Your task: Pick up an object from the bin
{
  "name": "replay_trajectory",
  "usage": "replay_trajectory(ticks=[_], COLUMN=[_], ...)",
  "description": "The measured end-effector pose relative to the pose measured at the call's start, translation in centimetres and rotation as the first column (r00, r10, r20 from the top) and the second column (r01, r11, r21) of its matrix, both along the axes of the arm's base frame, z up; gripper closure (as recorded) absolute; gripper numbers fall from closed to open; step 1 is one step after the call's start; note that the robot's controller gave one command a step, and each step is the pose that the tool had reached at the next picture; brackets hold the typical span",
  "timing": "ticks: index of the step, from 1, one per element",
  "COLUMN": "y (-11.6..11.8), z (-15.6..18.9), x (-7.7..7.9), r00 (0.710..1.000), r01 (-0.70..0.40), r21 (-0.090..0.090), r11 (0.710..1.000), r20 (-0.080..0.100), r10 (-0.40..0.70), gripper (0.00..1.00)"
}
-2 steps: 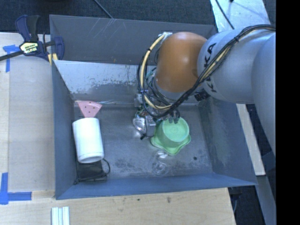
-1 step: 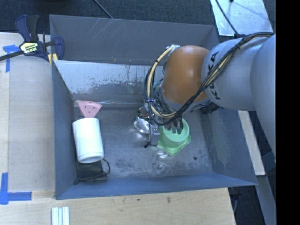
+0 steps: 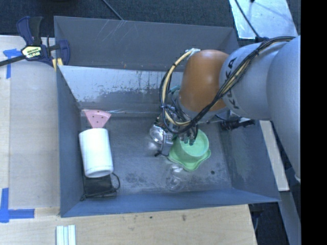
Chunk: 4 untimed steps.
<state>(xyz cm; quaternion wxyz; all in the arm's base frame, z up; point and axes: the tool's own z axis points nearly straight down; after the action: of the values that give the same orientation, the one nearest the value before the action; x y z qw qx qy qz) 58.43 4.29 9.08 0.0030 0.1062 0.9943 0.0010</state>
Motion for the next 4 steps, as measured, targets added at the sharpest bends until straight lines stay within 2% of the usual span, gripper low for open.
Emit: replay_trajectory(ticks=[1,2,3,4], y=[-1.9,-3.1,-3.1,-3.1], z=[-0.6,-1.3,1.8,1.8], x=[0.1,-0.8,0.1,0.1], r00=[0.986,0.964,0.984,0.984], r01=[-0.169,-0.266,-0.180,-0.180], r21=[0.000,-0.005,-0.001,-0.002], r11=[0.986,0.964,0.984,0.984], r20=[0.002,0.006,-0.003,-0.003], r10=[0.169,0.266,0.180,0.180], gripper=[0.00,0.00,1.00,1.00])
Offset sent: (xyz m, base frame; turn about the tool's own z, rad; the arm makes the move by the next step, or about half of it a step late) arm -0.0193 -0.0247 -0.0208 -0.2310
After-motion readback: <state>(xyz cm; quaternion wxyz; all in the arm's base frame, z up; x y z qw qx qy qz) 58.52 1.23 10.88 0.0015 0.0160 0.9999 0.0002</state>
